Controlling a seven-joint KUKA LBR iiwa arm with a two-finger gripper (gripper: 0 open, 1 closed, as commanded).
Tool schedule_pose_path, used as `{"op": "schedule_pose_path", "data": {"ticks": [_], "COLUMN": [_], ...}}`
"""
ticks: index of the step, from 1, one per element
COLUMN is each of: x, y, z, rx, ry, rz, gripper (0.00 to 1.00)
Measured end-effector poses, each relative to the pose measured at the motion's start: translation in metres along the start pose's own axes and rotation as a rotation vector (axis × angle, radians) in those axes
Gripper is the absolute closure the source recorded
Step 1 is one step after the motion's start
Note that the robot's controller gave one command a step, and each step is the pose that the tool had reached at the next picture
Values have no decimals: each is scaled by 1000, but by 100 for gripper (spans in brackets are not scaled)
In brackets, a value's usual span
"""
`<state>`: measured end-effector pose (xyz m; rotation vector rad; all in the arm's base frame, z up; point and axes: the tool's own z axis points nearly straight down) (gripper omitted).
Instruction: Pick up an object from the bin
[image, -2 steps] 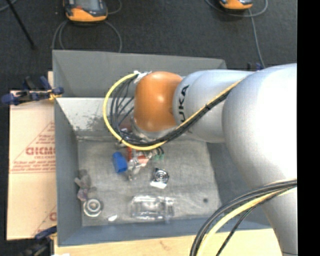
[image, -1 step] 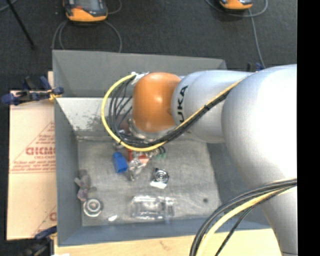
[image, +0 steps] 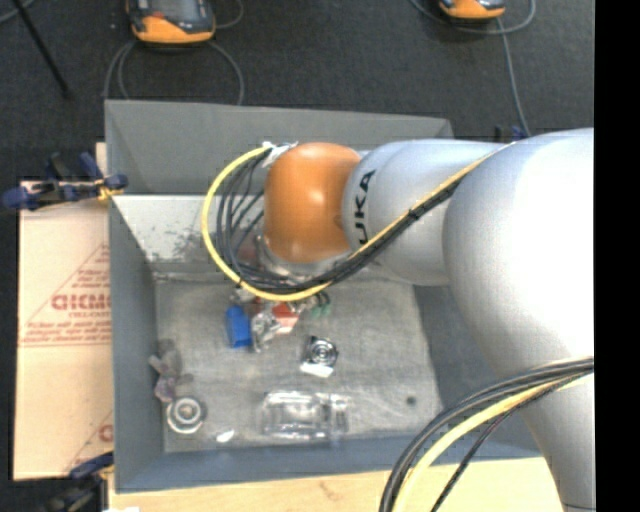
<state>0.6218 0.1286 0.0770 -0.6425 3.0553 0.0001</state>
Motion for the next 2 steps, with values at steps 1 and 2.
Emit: {"op": "schedule_pose_path", "data": {"ticks": [1, 2], "x": [-5, -6], "y": [-3, -4], "z": [-109, -122], "rx": [1, -2], "ry": [6, 12], "rz": [6, 13], "gripper": [100, 100]}}
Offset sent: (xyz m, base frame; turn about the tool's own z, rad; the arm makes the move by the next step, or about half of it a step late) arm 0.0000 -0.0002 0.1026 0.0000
